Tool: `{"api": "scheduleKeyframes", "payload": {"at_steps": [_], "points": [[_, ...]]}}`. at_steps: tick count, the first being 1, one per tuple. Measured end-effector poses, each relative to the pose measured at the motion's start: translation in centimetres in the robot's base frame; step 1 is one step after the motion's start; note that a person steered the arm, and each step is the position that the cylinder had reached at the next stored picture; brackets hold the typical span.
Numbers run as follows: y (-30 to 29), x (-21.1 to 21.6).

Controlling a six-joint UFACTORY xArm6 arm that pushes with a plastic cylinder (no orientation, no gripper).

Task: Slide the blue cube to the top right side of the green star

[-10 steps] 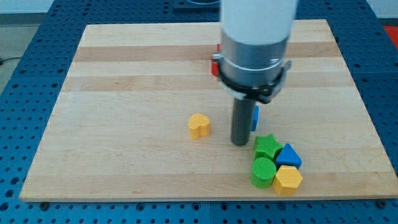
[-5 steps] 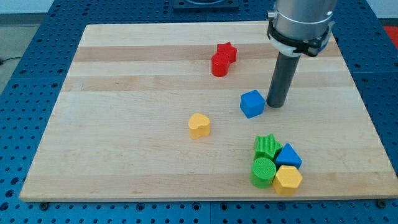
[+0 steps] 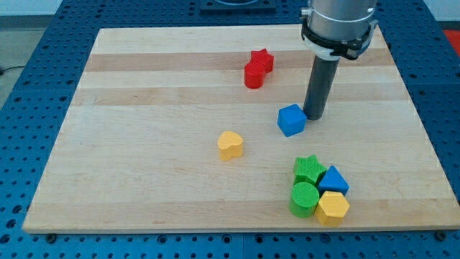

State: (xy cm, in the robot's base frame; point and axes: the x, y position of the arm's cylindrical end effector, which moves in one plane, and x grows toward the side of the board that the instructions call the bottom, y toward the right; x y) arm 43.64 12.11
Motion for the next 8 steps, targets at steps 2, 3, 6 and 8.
{"api": "scheduleKeyframes", "payload": {"at_steps": [2, 3, 6, 8], "points": [[2.5, -2.0], [0.6, -1.2], [-4.4, 0.6], [-2.1, 4.9]]}}
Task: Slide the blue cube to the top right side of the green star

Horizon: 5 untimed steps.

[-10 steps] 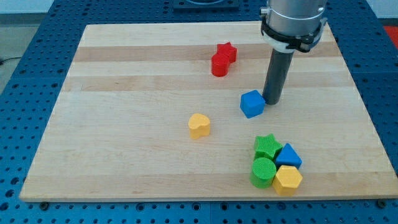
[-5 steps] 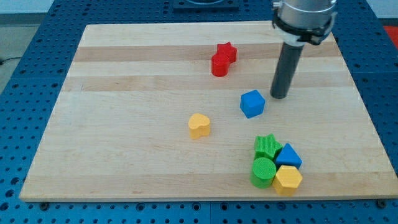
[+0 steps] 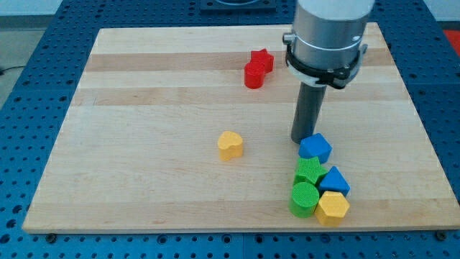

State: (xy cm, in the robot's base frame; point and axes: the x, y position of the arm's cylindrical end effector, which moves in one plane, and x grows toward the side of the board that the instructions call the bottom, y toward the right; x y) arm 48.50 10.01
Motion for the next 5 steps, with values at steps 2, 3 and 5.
{"api": "scheduleKeyframes", "payload": {"at_steps": [2, 3, 5], "points": [[7.9, 2.7], [14.6, 9.3], [10.6, 12.4]]}}
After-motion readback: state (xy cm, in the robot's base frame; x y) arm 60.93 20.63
